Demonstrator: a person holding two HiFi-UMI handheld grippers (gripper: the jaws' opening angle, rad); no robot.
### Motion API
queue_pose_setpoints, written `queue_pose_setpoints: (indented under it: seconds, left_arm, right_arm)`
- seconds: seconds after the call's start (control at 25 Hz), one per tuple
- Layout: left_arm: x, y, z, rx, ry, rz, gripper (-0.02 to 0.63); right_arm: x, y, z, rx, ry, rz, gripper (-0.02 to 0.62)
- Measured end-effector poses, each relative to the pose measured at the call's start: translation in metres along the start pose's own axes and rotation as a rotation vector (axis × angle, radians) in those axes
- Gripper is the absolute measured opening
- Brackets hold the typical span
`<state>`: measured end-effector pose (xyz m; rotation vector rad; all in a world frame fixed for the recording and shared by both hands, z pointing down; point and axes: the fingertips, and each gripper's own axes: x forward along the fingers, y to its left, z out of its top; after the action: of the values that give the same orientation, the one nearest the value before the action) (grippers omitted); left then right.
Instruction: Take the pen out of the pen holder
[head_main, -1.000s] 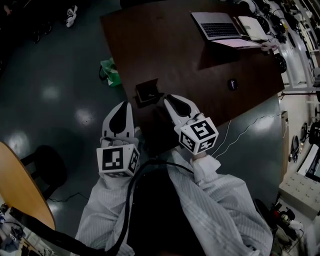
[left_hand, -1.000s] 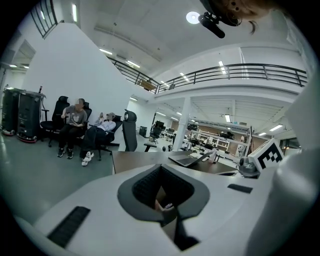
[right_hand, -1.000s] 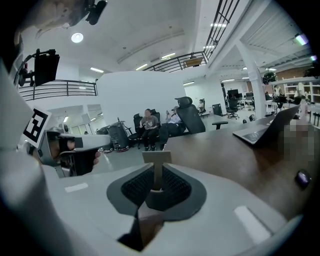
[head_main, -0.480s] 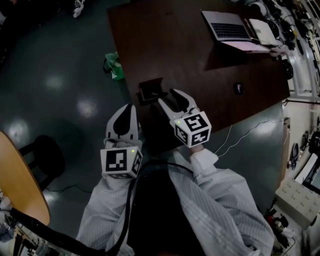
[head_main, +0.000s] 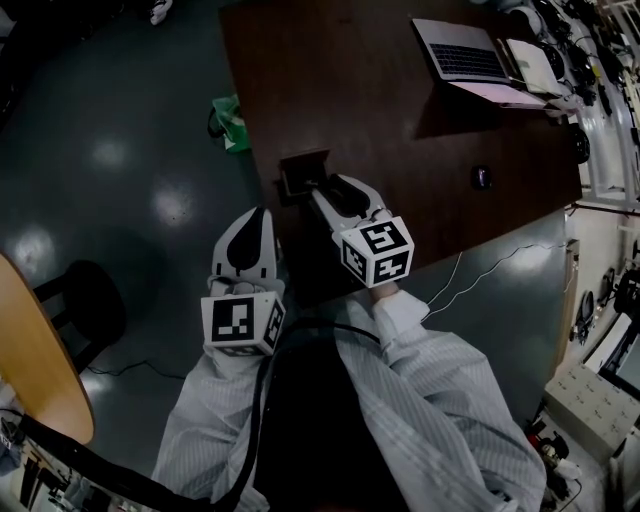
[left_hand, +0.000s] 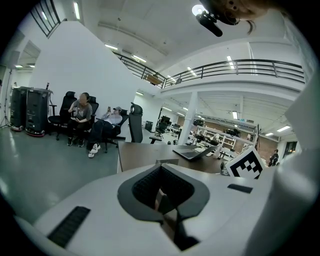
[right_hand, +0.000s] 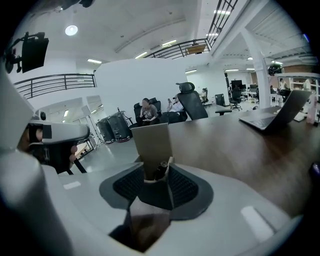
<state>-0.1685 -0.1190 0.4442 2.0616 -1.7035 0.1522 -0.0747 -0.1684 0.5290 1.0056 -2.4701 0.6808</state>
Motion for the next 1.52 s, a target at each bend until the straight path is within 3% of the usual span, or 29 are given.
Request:
queue_pose_setpoints:
  seconds: [0.12,0.32,0.84,1.52]
  left_arm:
    - [-0.004,0.001,0.003,-0.007,-0.006,0.008,0.005]
    - [-0.009,0.005,0.004,-0.008,-0.015,0.02,0.005]
    - [-0.026,0.015,0.018,0.005,-0.063,0.058,0.005]
    - [-0.025,-0.053,0.08,0.116,-0.2,-0.033,0.005]
  right_arm:
    - [-0.001,0.0,0.002,-0.018,-0.003,-0.024,0.145]
    - [0.0,0.006,0.009,-0.067,-0.014,-0.032,0.063]
    - [0.007,0.034,0.022,-0.139,-0.001,0.043,0.049]
    - [-0.097,0.067,0.103,-0.109,-0.223,0.176,0.049]
